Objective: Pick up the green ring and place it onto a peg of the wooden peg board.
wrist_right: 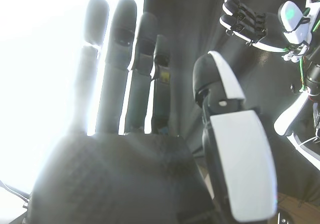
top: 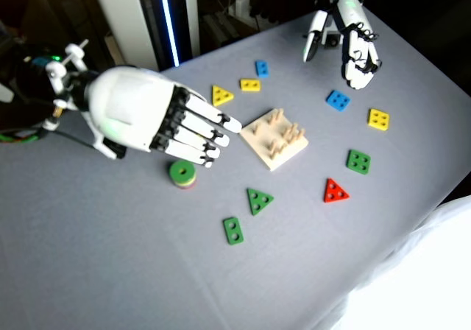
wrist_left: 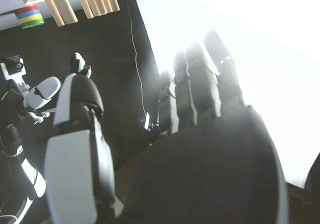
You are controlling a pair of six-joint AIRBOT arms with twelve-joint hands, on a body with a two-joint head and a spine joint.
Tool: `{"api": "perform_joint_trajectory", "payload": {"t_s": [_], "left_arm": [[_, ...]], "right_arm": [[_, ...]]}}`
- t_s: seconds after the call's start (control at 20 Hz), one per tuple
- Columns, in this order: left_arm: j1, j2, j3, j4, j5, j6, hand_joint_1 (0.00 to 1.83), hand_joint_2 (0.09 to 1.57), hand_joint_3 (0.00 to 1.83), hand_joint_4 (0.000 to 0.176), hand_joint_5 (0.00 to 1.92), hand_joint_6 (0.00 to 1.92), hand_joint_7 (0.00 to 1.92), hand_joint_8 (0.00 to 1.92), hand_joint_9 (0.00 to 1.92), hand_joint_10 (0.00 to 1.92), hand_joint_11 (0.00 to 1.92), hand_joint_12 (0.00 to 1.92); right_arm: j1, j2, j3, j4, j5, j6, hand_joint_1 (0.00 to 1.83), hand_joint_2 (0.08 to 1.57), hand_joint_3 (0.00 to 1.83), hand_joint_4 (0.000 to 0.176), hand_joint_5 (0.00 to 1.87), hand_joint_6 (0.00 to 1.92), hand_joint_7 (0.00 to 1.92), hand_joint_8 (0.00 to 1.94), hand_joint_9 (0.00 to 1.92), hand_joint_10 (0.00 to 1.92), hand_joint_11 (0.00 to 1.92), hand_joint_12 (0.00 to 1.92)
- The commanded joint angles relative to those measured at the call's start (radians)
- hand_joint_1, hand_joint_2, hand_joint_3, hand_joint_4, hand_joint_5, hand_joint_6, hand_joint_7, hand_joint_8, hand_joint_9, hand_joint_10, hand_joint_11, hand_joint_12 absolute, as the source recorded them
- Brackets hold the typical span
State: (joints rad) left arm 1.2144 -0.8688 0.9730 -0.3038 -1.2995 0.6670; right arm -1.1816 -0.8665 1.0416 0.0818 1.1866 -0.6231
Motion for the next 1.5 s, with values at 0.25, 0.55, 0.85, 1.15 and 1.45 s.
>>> {"api": "perform_joint_trajectory", "payload": {"t_s": [0.25, 0.55, 0.85, 1.15, 1.45], "left_arm": [[-0.005, -0.005, -0.004, 0.018, -0.131, -0.010, 0.70, 1.00, 0.00, 0.076, 0.26, 0.01, 0.10, 0.00, 0.03, 0.01, 0.00, 0.00], [0.007, -0.008, -0.001, 0.011, -0.130, -0.026, 0.67, 1.04, 0.01, 0.073, 0.26, 0.01, 0.09, 0.00, 0.04, 0.01, 0.00, 0.00], [0.007, -0.014, 0.006, 0.014, -0.127, -0.042, 0.67, 1.05, 0.01, 0.072, 0.28, 0.01, 0.10, 0.00, 0.04, 0.00, 0.00, 0.00], [0.007, -0.015, 0.007, 0.020, -0.127, -0.046, 0.65, 1.07, 0.01, 0.070, 0.28, 0.00, 0.10, 0.00, 0.05, 0.00, 0.00, 0.00], [0.007, -0.015, 0.008, 0.020, -0.127, -0.046, 0.69, 1.08, 0.00, 0.060, 0.28, 0.00, 0.09, 0.00, 0.03, 0.00, 0.00, 0.00]], "right_arm": [[-0.005, 0.003, 0.006, 0.007, 0.063, 0.009, 0.68, 1.01, 0.00, 0.109, 0.26, 0.00, 0.24, 0.00, 0.25, 0.00, 0.00, 0.81], [-0.017, 0.019, 0.025, -0.008, -0.054, 0.009, 0.85, 0.95, 0.00, 0.117, 0.28, 0.00, 0.25, 0.00, 0.30, 0.01, 0.00, 0.95], [-0.020, 0.019, 0.063, -0.008, -0.188, -0.020, 0.95, 0.89, 0.00, 0.125, 0.29, 0.00, 0.28, 0.00, 0.36, 0.00, 0.11, 0.83], [-0.001, 0.004, 0.088, -0.008, -0.272, -0.053, 1.01, 0.89, 0.00, 0.114, 0.35, 0.00, 0.34, 0.00, 0.40, 0.01, 0.18, 0.75], [0.026, -0.018, 0.103, -0.023, -0.302, -0.061, 1.10, 0.92, 0.00, 0.070, 0.51, 0.00, 0.52, 0.00, 0.63, 0.01, 0.37, 0.77]]}}
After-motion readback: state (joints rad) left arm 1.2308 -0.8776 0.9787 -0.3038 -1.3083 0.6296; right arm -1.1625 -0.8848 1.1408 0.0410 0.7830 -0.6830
